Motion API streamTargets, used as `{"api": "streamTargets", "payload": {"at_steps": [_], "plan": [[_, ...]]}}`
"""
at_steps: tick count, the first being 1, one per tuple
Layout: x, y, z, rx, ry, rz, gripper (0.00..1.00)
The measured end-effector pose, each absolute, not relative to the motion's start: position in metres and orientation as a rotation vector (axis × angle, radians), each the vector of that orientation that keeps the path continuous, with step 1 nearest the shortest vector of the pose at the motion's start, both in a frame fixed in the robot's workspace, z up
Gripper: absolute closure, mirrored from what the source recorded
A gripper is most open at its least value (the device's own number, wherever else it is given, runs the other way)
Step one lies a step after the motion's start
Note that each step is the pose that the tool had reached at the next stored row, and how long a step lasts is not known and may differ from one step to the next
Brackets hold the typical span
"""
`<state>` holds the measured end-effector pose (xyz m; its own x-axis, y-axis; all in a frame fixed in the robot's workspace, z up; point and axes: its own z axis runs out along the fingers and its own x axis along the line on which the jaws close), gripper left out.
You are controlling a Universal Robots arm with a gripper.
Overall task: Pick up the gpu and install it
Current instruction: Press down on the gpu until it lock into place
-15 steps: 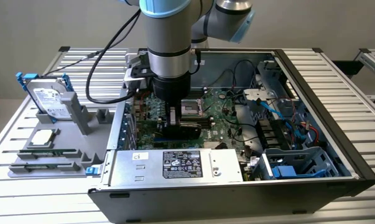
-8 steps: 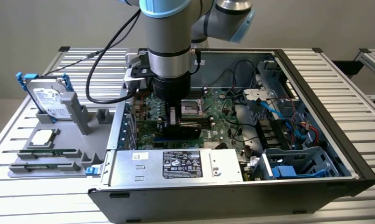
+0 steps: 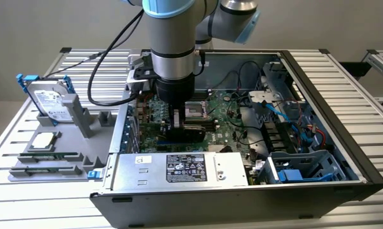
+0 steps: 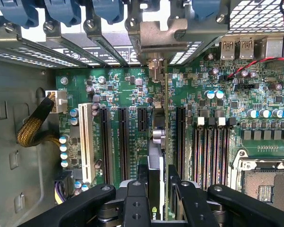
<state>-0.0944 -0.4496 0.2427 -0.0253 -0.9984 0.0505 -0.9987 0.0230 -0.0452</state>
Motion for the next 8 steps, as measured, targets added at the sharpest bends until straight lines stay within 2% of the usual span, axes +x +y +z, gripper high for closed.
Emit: {"api": "streamTargets", "payload": {"at_steps": [8], "plan": [[-0.0944, -0.4496, 0.2427, 2.190, -2.244, 0.106, 0.73]]}}
